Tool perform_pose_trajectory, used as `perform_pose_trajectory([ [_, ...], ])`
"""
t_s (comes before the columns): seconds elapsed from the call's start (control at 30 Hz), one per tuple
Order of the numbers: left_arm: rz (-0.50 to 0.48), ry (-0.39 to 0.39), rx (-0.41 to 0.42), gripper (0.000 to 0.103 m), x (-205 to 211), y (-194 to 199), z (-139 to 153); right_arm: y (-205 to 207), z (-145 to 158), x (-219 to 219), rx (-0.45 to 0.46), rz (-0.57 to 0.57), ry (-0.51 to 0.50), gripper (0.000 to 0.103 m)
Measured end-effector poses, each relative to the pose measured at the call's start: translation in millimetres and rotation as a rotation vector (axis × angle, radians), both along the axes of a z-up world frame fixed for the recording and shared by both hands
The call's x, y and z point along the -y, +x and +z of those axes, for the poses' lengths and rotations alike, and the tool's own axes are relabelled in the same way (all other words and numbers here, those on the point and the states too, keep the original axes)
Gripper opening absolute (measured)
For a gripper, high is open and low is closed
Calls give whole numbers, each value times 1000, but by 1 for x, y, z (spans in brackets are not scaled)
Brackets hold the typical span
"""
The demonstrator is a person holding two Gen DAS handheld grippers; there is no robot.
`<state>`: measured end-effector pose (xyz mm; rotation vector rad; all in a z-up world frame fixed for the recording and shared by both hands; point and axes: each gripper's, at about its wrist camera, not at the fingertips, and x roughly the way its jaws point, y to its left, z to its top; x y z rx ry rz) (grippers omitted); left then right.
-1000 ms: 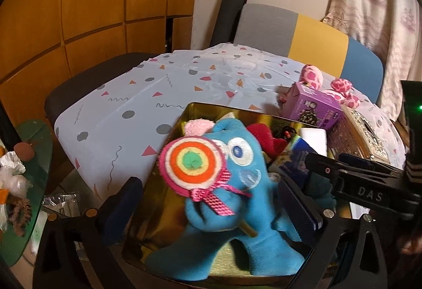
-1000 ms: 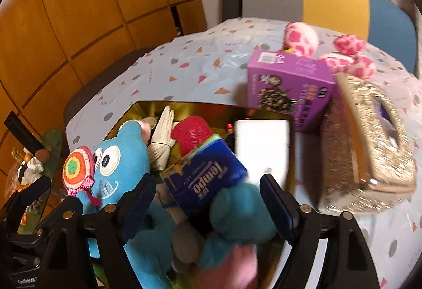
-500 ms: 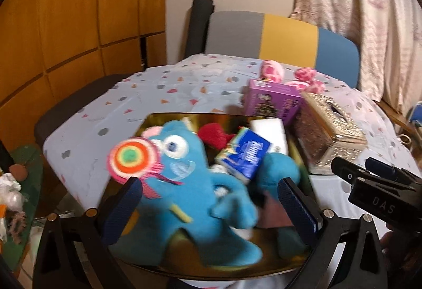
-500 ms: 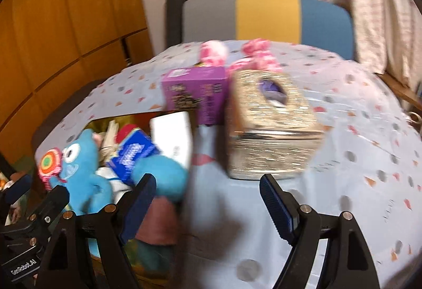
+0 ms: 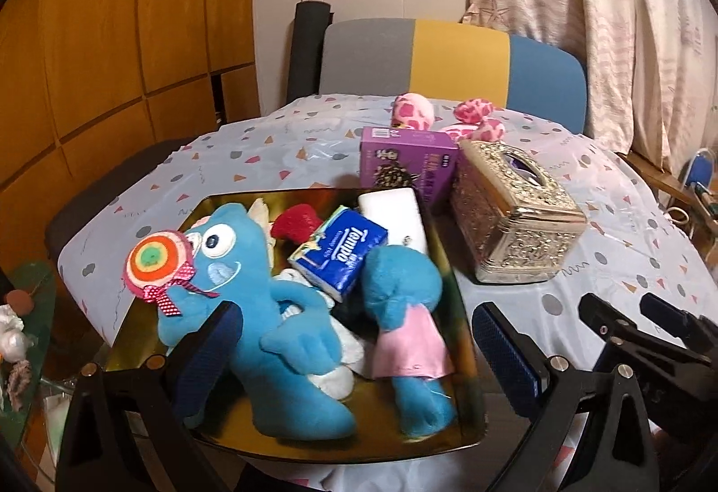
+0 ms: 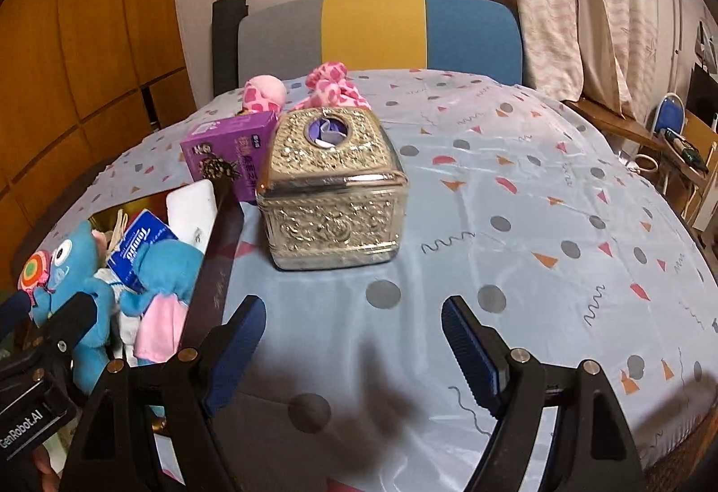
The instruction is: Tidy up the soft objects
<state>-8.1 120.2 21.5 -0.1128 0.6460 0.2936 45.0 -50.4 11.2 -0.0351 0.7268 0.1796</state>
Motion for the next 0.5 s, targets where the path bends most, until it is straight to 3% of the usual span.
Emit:
perform_pose_trajectory([
  [0.5, 7, -15, -6, 103, 0, -4, -3, -2, 1, -3, 12, 18, -4, 82],
])
